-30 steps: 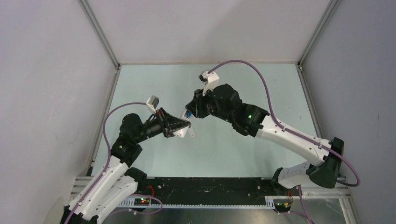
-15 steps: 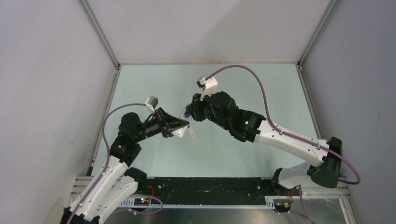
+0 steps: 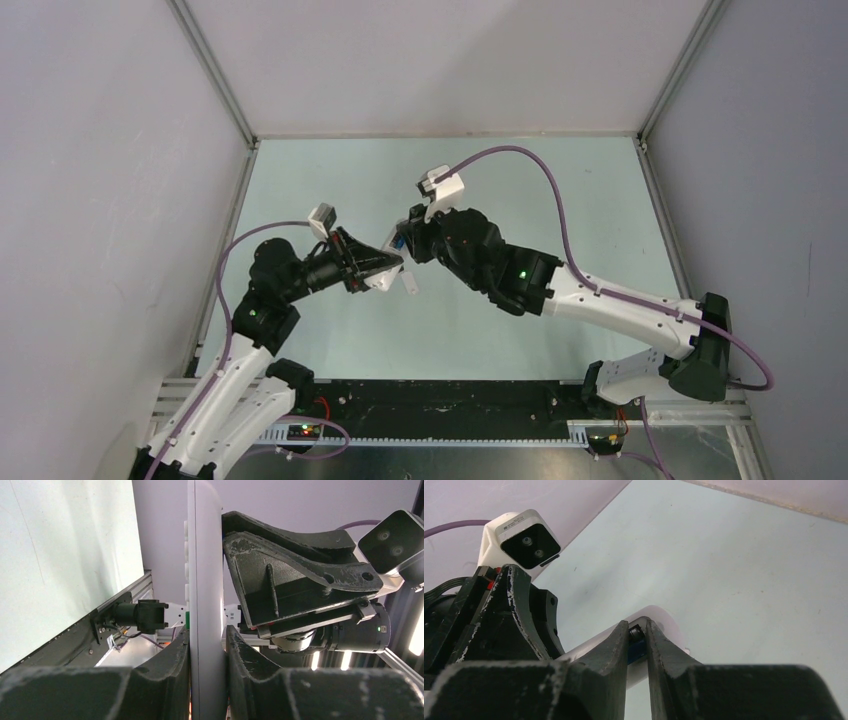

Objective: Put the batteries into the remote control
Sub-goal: Load the battery into the remote control.

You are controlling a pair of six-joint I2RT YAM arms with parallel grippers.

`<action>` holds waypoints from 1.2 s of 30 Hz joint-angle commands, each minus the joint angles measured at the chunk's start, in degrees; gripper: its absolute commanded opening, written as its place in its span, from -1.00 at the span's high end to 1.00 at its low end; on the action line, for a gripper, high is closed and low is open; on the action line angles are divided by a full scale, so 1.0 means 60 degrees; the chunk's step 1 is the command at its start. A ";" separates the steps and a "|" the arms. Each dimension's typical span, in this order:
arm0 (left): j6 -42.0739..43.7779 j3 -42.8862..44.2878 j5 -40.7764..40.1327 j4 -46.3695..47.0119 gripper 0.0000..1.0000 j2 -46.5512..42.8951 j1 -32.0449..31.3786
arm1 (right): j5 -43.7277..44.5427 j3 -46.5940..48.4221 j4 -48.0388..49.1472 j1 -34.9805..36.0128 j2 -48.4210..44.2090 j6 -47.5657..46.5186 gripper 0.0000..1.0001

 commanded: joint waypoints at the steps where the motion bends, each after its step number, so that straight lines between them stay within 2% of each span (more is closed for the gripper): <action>1: -0.0368 0.0892 -0.0501 0.2239 1.00 -0.0114 0.0180 | -0.0210 -0.0328 -0.0709 0.0822 0.0295 0.0185 0.60; 6: -0.0821 0.0758 -0.0480 0.2643 0.99 -0.0135 0.0202 | 0.0907 -0.0809 -0.0181 0.1184 0.0201 0.0394 0.72; 17: -0.1345 0.0613 -0.0481 0.2997 1.00 -0.0313 0.0314 | 0.2210 -0.1126 -0.0084 0.1475 0.0295 0.0029 0.79; 23: -0.1299 0.0565 -0.0453 0.2998 0.99 -0.0288 0.0337 | 0.2274 -0.1119 -0.0049 0.1497 0.0239 -0.0049 0.42; 31: -0.1265 0.0588 -0.0325 0.3026 0.99 -0.0258 0.0369 | 0.2420 -0.1120 -0.0277 0.1280 0.0214 0.0177 0.14; 33: -0.1222 0.0566 -0.0260 0.3034 1.00 -0.0261 0.0374 | 0.1836 -0.1121 -0.0393 0.0997 0.0001 0.0685 0.06; 36: -0.0820 0.0819 0.0004 0.3040 1.00 -0.0156 0.0374 | -0.0333 -0.1132 -0.0512 0.0044 -0.0317 0.1553 0.00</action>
